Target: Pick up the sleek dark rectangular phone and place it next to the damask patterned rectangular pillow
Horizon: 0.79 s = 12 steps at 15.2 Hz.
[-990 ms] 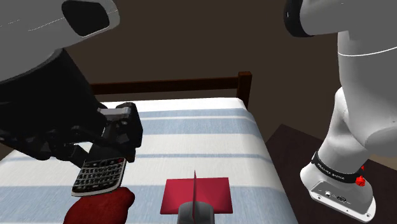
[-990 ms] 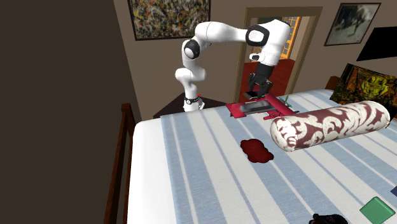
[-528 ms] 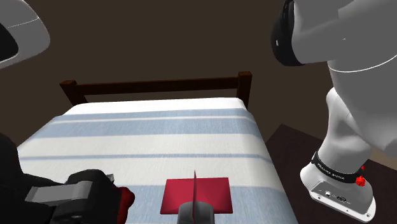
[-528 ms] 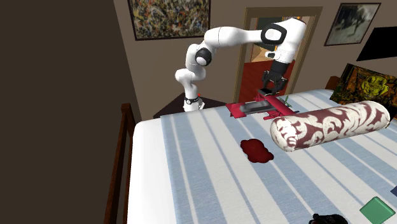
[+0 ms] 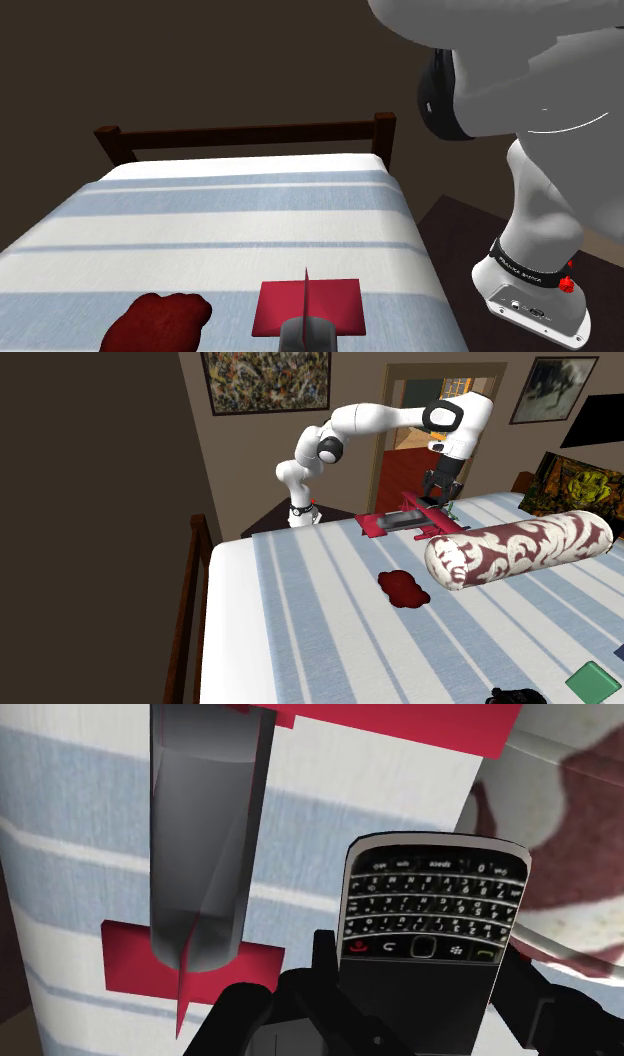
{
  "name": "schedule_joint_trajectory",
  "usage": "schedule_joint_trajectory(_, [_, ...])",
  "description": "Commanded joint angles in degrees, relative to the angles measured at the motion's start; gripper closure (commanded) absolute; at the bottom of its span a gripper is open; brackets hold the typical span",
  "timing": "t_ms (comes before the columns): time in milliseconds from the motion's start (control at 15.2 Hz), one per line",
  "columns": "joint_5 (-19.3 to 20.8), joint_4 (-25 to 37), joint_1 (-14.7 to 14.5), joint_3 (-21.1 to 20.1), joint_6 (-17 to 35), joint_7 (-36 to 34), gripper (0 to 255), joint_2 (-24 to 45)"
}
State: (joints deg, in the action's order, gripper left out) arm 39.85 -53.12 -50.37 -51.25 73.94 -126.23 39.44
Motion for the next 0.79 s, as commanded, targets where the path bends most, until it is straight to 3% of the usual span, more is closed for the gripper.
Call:
schedule_joint_trajectory(0, [-0.6,-3.5,1.8,-0.5,2.1,-0.8,255,-0.8])
schedule_joint_trajectory(726, [-1.6,-15.9,7.2,-1.6,11.3,-3.9,255,-2.0])
